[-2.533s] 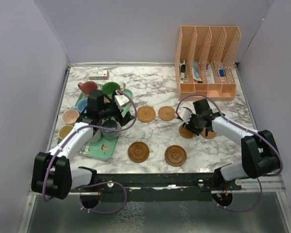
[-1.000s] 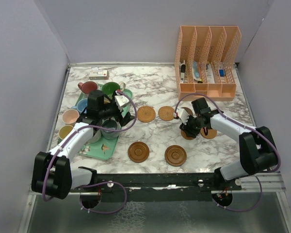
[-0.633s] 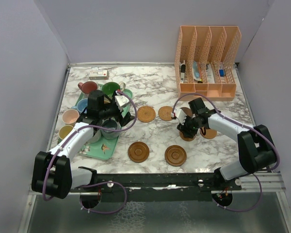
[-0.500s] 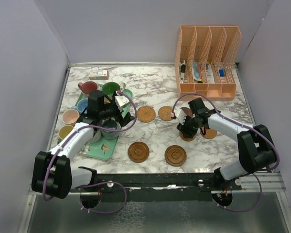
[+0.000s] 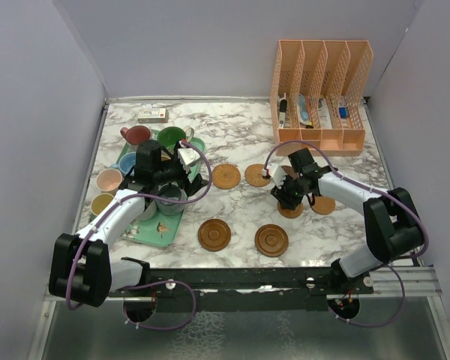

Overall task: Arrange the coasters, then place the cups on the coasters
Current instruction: Move the coaster to the center of the board.

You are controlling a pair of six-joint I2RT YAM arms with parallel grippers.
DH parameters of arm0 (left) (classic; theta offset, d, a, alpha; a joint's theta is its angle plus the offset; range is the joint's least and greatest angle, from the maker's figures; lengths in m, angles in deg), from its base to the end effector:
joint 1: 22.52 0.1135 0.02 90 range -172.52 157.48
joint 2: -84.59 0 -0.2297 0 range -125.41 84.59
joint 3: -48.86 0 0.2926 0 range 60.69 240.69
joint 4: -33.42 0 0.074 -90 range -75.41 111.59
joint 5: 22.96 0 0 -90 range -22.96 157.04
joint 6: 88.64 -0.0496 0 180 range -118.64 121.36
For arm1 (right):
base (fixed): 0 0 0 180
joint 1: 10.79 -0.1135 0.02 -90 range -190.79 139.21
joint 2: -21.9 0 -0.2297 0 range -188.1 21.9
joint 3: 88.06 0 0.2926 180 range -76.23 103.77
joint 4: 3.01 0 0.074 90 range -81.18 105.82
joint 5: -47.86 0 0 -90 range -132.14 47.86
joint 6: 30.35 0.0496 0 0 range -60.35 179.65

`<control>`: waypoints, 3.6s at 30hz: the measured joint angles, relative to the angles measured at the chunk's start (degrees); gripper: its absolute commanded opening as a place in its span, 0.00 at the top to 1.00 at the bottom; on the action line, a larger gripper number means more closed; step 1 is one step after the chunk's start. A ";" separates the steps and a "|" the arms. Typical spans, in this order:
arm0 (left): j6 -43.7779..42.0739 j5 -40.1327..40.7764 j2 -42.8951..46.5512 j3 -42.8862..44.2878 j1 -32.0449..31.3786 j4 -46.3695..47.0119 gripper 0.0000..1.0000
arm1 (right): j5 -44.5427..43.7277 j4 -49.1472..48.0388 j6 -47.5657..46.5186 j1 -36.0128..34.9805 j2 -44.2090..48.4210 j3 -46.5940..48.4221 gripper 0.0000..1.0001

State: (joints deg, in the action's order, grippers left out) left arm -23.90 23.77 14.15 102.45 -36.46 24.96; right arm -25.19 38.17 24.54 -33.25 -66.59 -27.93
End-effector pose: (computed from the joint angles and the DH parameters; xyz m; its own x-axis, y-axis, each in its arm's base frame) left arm 0.3050 -0.1107 0.1981 -0.0438 0.3310 -0.9426 0.8796 0.4602 0.1207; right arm 0.2845 0.1333 0.0903 -0.4440 -0.7789 -0.4431 -0.8740 0.4854 0.0224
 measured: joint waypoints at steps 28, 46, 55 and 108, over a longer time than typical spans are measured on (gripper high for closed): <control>-0.24 -0.02 -0.02 0.00 0.00 0.02 0.05 | -2.80 -2.40 1.90 -0.09 -2.27 2.34 0.62; -0.39 -0.09 -0.07 0.00 0.00 0.02 0.05 | -2.93 -2.38 2.34 -0.09 -3.61 3.91 0.62; -0.42 -0.09 -0.20 0.00 0.00 0.02 0.05 | -2.93 -2.38 2.38 -0.09 -4.00 4.35 0.62; -18.71 3.54 -15.69 9.29 -35.17 -13.18 0.08 | -1.44 -0.79 11.98 14.34 10.51 4.00 0.49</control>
State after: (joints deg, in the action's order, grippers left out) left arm -42.61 27.31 -1.54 111.73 -71.63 11.78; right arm -26.64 37.38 36.52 -18.91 -56.08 -23.93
